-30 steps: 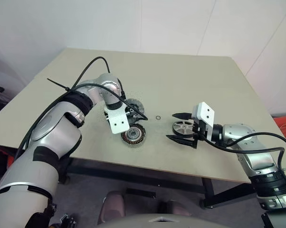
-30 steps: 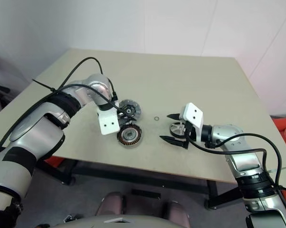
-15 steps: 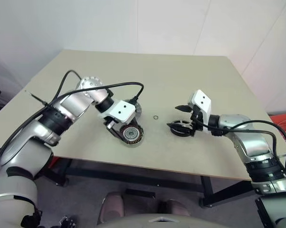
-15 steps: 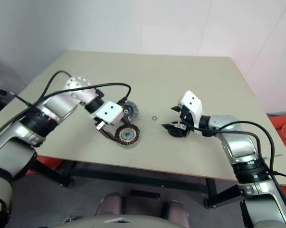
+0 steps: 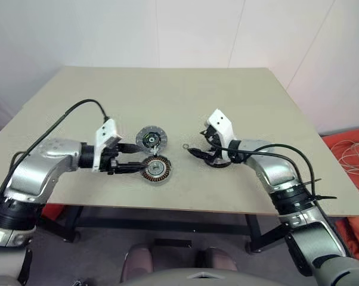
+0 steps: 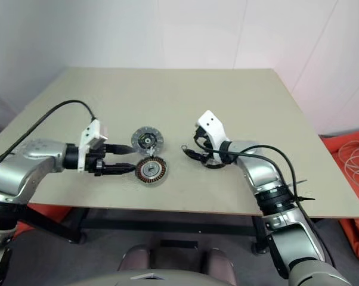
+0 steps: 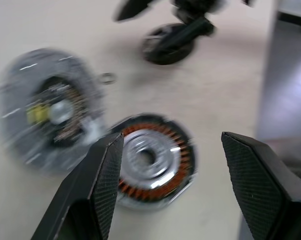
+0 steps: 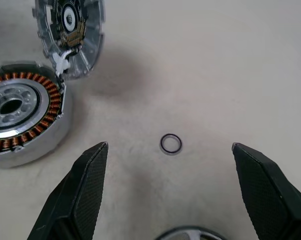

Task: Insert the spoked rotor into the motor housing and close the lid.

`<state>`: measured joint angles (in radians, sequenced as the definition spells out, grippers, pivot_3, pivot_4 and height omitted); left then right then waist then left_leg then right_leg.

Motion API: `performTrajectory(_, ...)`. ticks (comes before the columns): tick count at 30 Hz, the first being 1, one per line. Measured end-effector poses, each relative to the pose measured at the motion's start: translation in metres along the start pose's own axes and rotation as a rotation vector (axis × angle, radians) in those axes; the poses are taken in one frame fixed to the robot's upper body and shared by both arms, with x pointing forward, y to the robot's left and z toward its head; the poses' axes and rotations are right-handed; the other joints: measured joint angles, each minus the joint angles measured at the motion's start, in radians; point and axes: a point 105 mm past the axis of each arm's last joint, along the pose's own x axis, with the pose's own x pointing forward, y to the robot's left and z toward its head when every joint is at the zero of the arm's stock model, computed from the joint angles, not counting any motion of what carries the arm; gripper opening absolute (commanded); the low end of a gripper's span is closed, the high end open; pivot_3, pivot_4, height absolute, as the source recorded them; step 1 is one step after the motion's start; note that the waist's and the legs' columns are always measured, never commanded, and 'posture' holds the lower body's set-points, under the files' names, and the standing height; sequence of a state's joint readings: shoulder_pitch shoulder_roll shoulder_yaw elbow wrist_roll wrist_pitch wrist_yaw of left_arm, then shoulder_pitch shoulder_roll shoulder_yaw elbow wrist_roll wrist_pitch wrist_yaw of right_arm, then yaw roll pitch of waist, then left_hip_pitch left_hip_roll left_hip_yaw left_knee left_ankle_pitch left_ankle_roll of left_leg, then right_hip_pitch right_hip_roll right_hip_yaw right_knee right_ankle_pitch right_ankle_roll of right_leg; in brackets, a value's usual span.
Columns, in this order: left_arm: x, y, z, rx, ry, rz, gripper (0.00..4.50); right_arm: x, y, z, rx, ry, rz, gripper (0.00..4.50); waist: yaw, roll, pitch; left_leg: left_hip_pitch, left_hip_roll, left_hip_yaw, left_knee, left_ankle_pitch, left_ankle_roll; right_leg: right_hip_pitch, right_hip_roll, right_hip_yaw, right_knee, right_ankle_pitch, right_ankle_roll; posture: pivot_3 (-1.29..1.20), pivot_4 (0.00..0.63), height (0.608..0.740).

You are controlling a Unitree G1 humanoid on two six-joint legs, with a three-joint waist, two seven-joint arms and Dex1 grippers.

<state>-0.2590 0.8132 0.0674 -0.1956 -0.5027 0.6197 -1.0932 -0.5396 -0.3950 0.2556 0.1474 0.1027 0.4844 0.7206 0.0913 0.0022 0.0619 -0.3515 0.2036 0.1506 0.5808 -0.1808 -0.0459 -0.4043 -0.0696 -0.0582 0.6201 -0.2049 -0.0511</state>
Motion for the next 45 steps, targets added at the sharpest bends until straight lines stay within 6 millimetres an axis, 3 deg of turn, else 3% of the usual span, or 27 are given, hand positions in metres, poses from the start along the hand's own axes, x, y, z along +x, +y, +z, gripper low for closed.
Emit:
performTrajectory(5, -0.037, 0.012, -0.016, -0.067, -0.017, 0.168, 3.3, 0.014, 0.002, -0.011, 0.012, 0.032, -0.025, 4.5, 0.001, 0.0, 0.0, 0.001, 0.0, 0.0, 0.0, -0.001, 0.001, 0.001, 0.0, 0.0, -0.001, 0.0, 0.0, 0.0, 0.0, 0.74)
performTrajectory(10, -0.058, 0.019, -0.019, -0.084, -0.045, 0.259, 3.3, 0.028, 0.0, -0.013, 0.025, 0.061, -0.044, 4.5, -0.002, 0.0, 0.0, 0.003, 0.0, 0.0, 0.0, 0.0, 0.001, 0.002, 0.0, 0.001, -0.001, 0.0, 0.0, 0.0, 0.0, 0.74)
performTrajectory(24, -0.059, 0.013, -0.031, -0.139, -0.073, 0.292, 3.3, 0.047, -0.002, -0.024, 0.114, 0.141, -0.048, 4.5, -0.001, -0.001, 0.0, 0.003, 0.002, 0.0, -0.001, -0.001, 0.001, 0.002, 0.003, 0.001, -0.001, 0.0, -0.001, 0.0, 0.0, 0.74)
performTrajectory(27, -0.058, 0.012, -0.029, -0.135, -0.084, 0.289, 3.34, 0.048, -0.001, -0.025, 0.131, 0.142, -0.047, 3.95, -0.001, -0.001, 0.0, 0.003, 0.002, 0.0, 0.0, 0.0, 0.0, 0.003, 0.004, 0.002, -0.001, 0.0, -0.001, 0.0, 0.0, 0.74)
performTrajectory(36, -0.055, 0.01, -0.027, -0.141, -0.108, 0.285, 3.34, 0.049, -0.004, -0.025, 0.16, 0.149, -0.057, 0.76, -0.001, -0.001, 0.0, 0.004, 0.003, 0.0, 0.0, 0.0, -0.001, 0.003, 0.007, 0.003, -0.001, 0.0, -0.001, 0.0, 0.0, 0.74)
performTrajectory(45, -0.06, 0.007, -0.036, -0.154, -0.13, 0.28, 3.34, 0.041, -0.007, -0.017, 0.146, 0.145, -0.03, 0.65, 0.002, -0.001, 0.0, 0.003, 0.003, -0.001, -0.001, 0.0, -0.001, 0.002, 0.011, 0.004, -0.001, 0.0, -0.002, 0.0, 0.0, 0.74)
